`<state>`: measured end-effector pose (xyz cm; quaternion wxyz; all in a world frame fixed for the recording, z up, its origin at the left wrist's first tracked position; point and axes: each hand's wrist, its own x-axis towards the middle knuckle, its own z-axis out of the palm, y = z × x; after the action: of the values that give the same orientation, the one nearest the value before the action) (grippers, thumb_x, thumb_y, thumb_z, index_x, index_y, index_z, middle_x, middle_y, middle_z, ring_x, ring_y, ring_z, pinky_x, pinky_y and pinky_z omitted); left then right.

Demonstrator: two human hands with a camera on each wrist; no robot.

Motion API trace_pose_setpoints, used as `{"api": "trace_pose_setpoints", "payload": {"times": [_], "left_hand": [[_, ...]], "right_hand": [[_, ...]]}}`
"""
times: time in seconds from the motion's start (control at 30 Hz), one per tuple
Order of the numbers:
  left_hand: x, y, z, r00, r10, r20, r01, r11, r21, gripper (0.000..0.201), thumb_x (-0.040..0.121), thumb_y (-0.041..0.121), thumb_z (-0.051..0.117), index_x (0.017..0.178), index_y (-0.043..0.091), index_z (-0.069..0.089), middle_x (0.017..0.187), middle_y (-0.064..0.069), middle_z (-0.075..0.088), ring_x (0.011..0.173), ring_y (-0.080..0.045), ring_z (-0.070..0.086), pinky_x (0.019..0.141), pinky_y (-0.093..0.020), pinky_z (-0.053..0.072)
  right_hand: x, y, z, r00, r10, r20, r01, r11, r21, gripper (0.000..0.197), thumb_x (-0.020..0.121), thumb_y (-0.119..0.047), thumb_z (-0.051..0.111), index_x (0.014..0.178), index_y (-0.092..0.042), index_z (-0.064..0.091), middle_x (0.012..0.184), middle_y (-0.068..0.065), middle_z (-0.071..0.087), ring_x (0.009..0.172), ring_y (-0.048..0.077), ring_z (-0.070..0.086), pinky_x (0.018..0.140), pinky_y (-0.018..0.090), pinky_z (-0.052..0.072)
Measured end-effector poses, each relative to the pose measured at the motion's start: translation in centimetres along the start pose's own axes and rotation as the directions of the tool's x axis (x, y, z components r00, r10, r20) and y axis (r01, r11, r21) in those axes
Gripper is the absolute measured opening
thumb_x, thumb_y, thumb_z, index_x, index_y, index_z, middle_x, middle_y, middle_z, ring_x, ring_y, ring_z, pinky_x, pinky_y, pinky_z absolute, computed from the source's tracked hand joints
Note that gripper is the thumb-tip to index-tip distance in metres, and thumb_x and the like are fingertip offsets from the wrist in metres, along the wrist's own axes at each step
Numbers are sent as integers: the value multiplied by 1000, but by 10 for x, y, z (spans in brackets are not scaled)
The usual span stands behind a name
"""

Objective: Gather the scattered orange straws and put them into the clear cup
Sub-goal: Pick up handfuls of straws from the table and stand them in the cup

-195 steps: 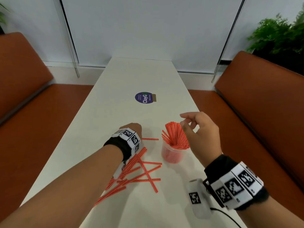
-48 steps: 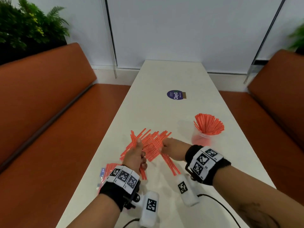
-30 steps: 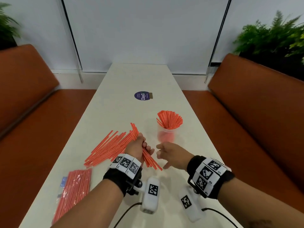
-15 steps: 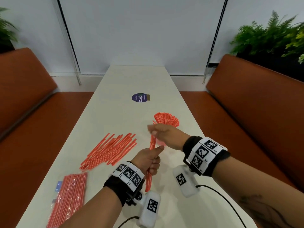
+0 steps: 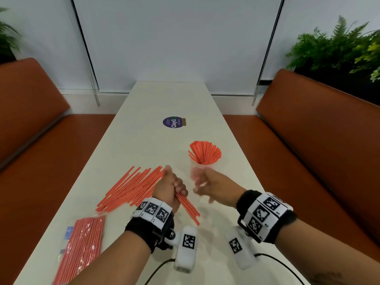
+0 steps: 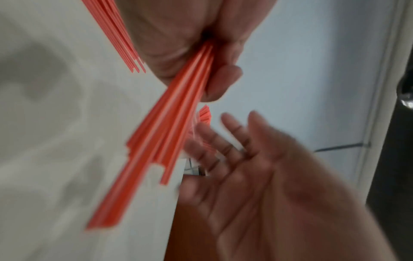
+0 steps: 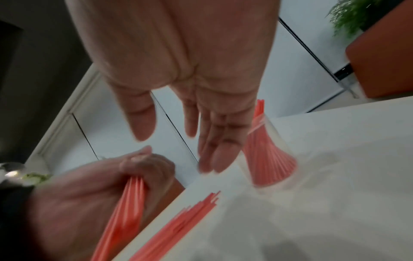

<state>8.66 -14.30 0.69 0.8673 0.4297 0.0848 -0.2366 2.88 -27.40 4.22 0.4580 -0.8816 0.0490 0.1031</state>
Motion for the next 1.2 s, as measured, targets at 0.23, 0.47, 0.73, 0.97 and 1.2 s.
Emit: {"api": "trace_pose_setpoints", "payload": {"times": [0.23, 0.47, 0.73, 0.97, 1.2], "left_hand": [[5, 1, 8, 985, 134, -106, -144, 985, -95, 48, 95, 45, 35, 58, 15, 34, 37, 7, 36, 32, -6, 39, 42, -19, 44], [2, 7, 11, 938, 330, -111, -327, 944, 42, 6, 96, 24, 44, 101, 20, 43, 62, -2, 43, 37, -6, 43, 42, -20, 46], [3, 17, 14, 857, 496, -142, -483, 868, 115, 39, 99, 30, 32, 65, 15, 41, 60, 0, 34, 37, -3, 33, 39, -17, 35], [2, 12, 16, 861, 488, -145, -470, 871, 145, 38, 100, 30, 30, 66, 15, 40, 60, 1, 33, 41, -5, 34, 46, -21, 36], [20, 35, 42, 911, 397, -114, -397, 918, 26, 36, 101, 24, 29, 68, 14, 41, 60, 0, 36, 41, -7, 40, 51, -24, 44]], "right_hand": [[-7, 4, 24, 965, 77, 252, -115, 983, 143, 39, 86, -18, 63, 118, -14, 41, 70, 5, 57, 50, 14, 48, 41, 21, 38], [-12, 1, 31, 959, 148, 242, -213, 938, 272, 15, 89, -6, 37, 79, -17, 41, 56, -3, 33, 42, 9, 25, 39, 18, 21], [-4, 7, 27, 928, 178, 327, -293, 892, 343, 60, 81, 3, 61, 132, -13, 33, 81, 7, 56, 54, 12, 46, 39, 19, 38], [2, 2, 28, 921, 142, 362, -302, 849, 435, 71, 80, 12, 56, 137, -18, 26, 94, 8, 56, 76, 21, 59, 50, 22, 47], [8, -3, 5, 997, 72, -25, -39, 771, 635, 12, 98, -12, 42, 103, -13, 53, 73, 2, 50, 42, 4, 37, 37, 15, 30]]}}
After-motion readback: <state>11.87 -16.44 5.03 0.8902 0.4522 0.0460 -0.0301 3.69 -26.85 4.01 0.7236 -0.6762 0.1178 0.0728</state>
